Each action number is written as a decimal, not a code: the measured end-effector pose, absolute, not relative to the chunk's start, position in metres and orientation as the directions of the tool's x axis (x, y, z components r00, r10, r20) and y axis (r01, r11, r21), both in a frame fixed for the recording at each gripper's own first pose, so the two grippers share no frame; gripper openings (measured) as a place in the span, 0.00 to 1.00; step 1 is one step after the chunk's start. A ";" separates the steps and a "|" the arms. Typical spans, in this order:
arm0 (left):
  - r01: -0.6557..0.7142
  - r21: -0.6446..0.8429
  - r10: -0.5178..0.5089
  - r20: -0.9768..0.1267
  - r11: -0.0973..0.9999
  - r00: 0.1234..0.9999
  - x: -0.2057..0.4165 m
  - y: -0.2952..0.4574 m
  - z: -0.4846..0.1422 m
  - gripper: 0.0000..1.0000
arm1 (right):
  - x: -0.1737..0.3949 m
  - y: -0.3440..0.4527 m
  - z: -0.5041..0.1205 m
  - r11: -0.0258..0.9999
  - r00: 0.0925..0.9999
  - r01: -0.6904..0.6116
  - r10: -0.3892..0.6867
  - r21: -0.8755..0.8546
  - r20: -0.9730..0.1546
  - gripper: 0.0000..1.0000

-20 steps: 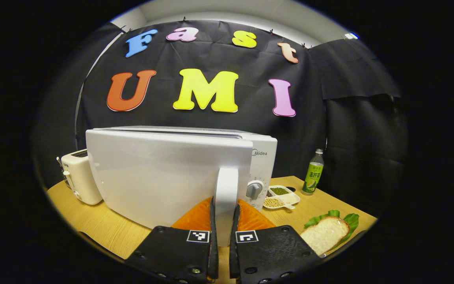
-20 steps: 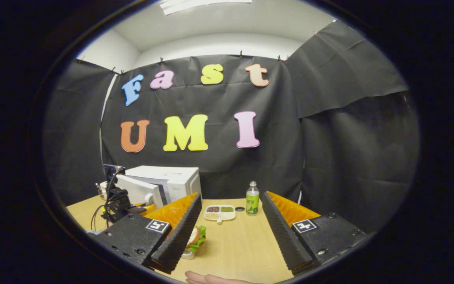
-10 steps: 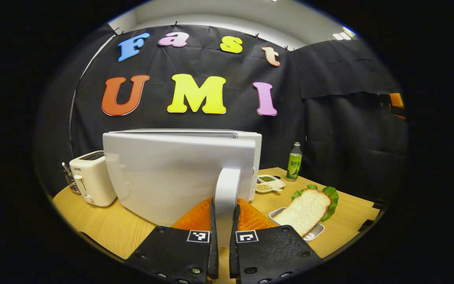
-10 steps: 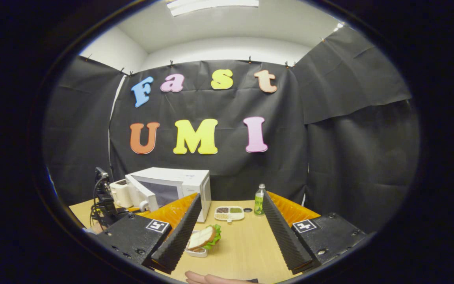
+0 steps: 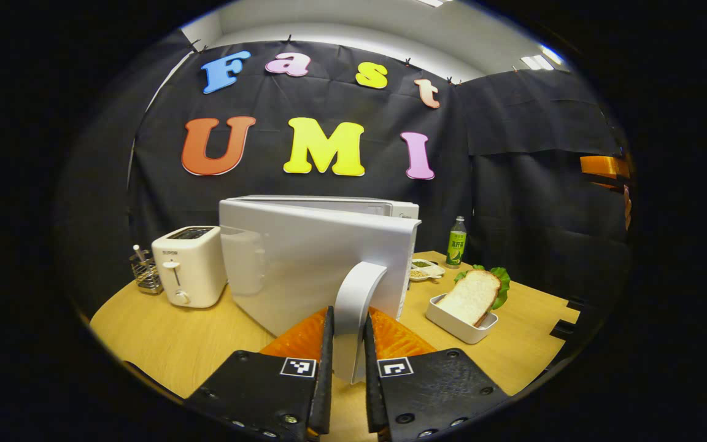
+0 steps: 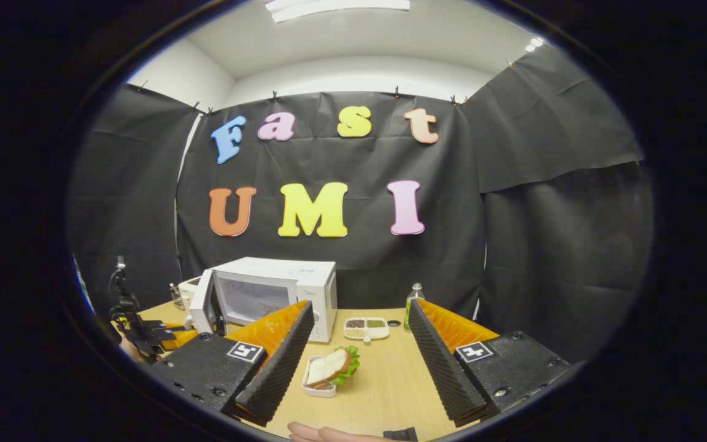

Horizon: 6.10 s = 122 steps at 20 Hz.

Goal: Open the microwave oven with the left hand, put the food in, and close the microwave oven.

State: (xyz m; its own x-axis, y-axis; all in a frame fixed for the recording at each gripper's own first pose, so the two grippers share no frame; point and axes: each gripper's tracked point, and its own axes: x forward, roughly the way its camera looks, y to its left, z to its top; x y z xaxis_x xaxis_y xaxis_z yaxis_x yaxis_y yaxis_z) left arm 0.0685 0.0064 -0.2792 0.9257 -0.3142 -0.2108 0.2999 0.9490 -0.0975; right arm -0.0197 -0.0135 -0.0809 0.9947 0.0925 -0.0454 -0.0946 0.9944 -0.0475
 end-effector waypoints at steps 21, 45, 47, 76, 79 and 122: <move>-0.077 -0.069 0.070 -0.105 0.995 0.992 -0.040 0.120 -0.160 0.94 | 0.129 -0.022 -0.216 0.976 0.725 -0.208 0.203 0.071 -0.658 0.94; 0.003 -0.038 -0.007 -0.092 0.999 0.996 -0.068 0.070 -0.143 0.94 | 0.091 0.016 -0.257 0.888 0.309 -0.231 0.455 0.398 -0.835 0.22; 0.018 -0.039 -0.021 -0.079 0.999 0.997 -0.075 0.070 -0.141 0.94 | 0.082 0.023 -0.241 0.901 0.361 -0.286 0.417 0.327 -0.834 0.22; -0.023 -0.097 0.019 -0.046 0.995 0.999 -0.061 0.137 -0.176 0.94 | 0.199 0.288 -0.251 0.957 0.910 -0.280 0.240 -0.074 -0.337 0.25; -0.049 -0.098 0.045 -0.046 0.994 0.998 -0.052 0.146 -0.176 0.94 | 0.224 0.299 -0.255 0.982 0.951 -0.179 0.188 0.056 -0.245 0.26; -0.294 -0.059 0.283 -0.149 0.954 0.947 -0.042 0.208 -0.211 0.84 | 0.305 0.320 -0.340 0.942 0.971 -0.019 0.097 0.334 -0.218 1.00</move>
State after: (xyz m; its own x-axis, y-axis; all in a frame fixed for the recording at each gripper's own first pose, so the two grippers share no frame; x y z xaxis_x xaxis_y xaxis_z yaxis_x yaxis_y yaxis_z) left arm -0.0418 0.2077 -0.2109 0.9475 0.2833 -0.1485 -0.2945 0.9538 -0.0590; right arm 0.3046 0.3200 -0.3399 0.9711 0.0973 -0.2181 -0.0193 0.9423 0.3343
